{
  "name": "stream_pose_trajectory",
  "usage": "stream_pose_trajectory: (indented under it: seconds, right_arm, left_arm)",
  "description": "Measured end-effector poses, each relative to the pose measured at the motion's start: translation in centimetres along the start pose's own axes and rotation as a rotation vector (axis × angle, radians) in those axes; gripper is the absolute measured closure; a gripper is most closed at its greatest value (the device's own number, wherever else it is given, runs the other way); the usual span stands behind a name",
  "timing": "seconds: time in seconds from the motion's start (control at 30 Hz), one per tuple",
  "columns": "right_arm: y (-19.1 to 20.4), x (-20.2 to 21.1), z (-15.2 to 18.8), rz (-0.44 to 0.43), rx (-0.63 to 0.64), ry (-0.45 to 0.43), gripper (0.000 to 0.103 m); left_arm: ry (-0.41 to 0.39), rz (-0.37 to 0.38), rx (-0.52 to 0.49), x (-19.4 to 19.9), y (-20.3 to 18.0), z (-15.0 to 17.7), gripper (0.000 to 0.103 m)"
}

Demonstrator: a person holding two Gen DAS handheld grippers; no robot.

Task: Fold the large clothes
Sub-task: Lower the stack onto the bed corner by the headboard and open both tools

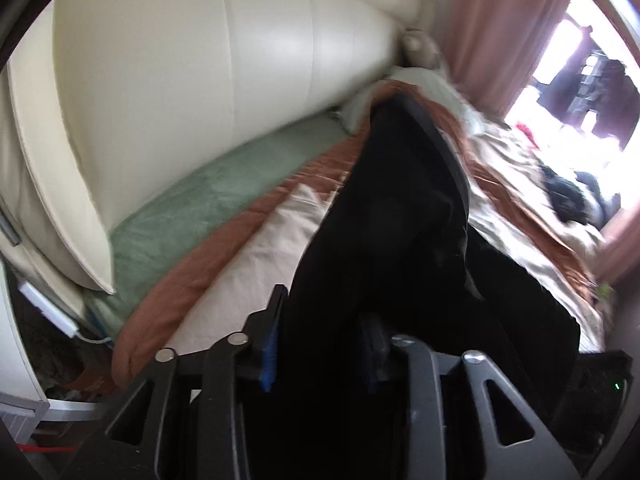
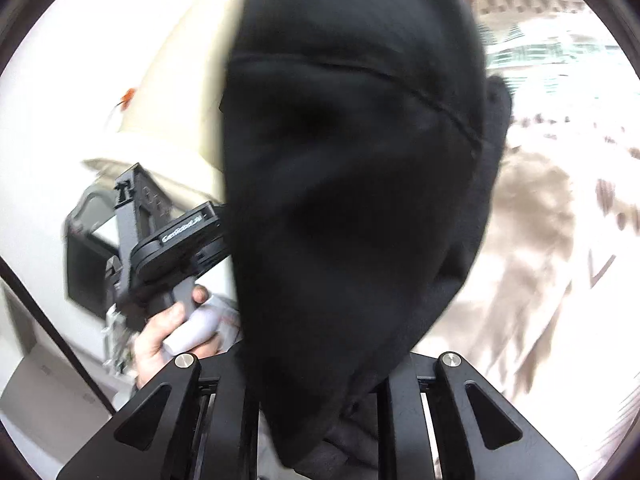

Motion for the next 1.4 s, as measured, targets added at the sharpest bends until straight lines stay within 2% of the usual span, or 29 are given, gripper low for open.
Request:
stream_pose_trajectory:
  seconds: [0.03,0.07,0.13,0.2,0.23,0.27,0.3,0.37,0.4,0.6,0.73,0.8,0.9,1.03,1.1,1.23,1.3,1.4]
  right_arm:
    - [-1.0,-0.3,-0.4,0.017,-0.004,-0.002,0.090]
    - [-1.9,-0.6,-0.5,0.037,-0.013,0.001,0.090]
    - [-4.5,-2.2,-0.7,0.086,-0.047,0.017,0.090]
    - [-7.1,-2.4,-0.7,0.141,-0.078,0.044,0.090]
    - [-8.8,-3.1,-0.4,0.151,-0.121,0.058,0.090]
    - [-9.8,-3.4,-0.3,0.126,-0.172,0.057,0.090]
    - [-10.8,-3.6,-0.5,0.087,-0.229,0.049,0.090]
    - [-10.8,-3.4,0.1,0.048,-0.258,0.040,0.090]
    - [-10.6,-3.8,0.0,0.055,-0.231,0.041,0.090]
    - [-11.0,-4.1,-2.1,0.094,-0.169,0.047,0.090]
    - [-10.5,-3.5,-1.1,0.083,-0.204,0.040,0.090]
    - [-12.1,-3.8,-0.1,0.105,-0.183,0.051,0.090]
    - [-12.0,-4.1,0.5,0.124,-0.164,0.067,0.087]
    - [-12.3,-3.3,1.4,0.180,-0.127,0.089,0.068]
    - [-11.9,-2.6,1.6,0.193,-0.100,0.093,0.067]
    - [-11.4,-0.2,1.1,0.292,-0.042,0.084,0.061]
    - [-11.6,1.1,0.7,0.346,-0.034,0.084,0.051]
    - [-11.1,3.0,0.4,0.358,-0.046,0.075,0.051]
  left_arm:
    - [-0.023,-0.052,0.022,-0.1,0.7,0.0,0.059]
    - [-0.046,-0.070,0.039,0.1,1.1,0.2,0.059]
    - [-0.064,-0.043,0.059,0.6,1.4,1.6,0.059]
    - [-0.051,-0.027,0.066,1.2,2.0,4.3,0.059]
    - [-0.050,-0.032,0.069,1.5,2.4,5.3,0.059]
    - [-0.048,-0.040,0.083,1.9,3.1,6.7,0.056]
    - [-0.050,-0.037,0.111,2.4,4.1,8.2,0.053]
    - [-0.079,-0.046,0.157,3.4,5.7,10.1,0.026]
    - [-0.086,-0.045,0.180,3.9,6.5,11.5,0.023]
    - [-0.082,0.005,0.345,4.8,9.3,16.4,0.022]
    - [-0.078,0.042,0.395,4.3,9.4,18.2,0.022]
    - [-0.058,0.039,0.415,3.4,9.5,19.0,0.022]
    - [-0.032,0.021,0.413,2.0,9.3,19.8,0.022]
    - [-0.005,0.001,0.427,0.6,9.4,20.5,0.022]
    - [0.004,-0.005,0.435,0.3,9.5,20.7,0.022]
    - [-0.002,-0.024,0.429,0.8,9.0,20.8,0.022]
    - [-0.003,-0.029,0.427,1.1,8.4,20.9,0.022]
    - [-0.015,-0.060,0.414,2.0,7.8,20.9,0.022]
Point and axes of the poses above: each gripper's, at about its wrist camera, not at the fingertips, and x roughly against the way its jaws point, y to its left, z to its underside, the point moved 9 cm from there along -x, roughly the way its jaws point, and after that the axes turned 5 degrees about x, right-handed, at the moved point
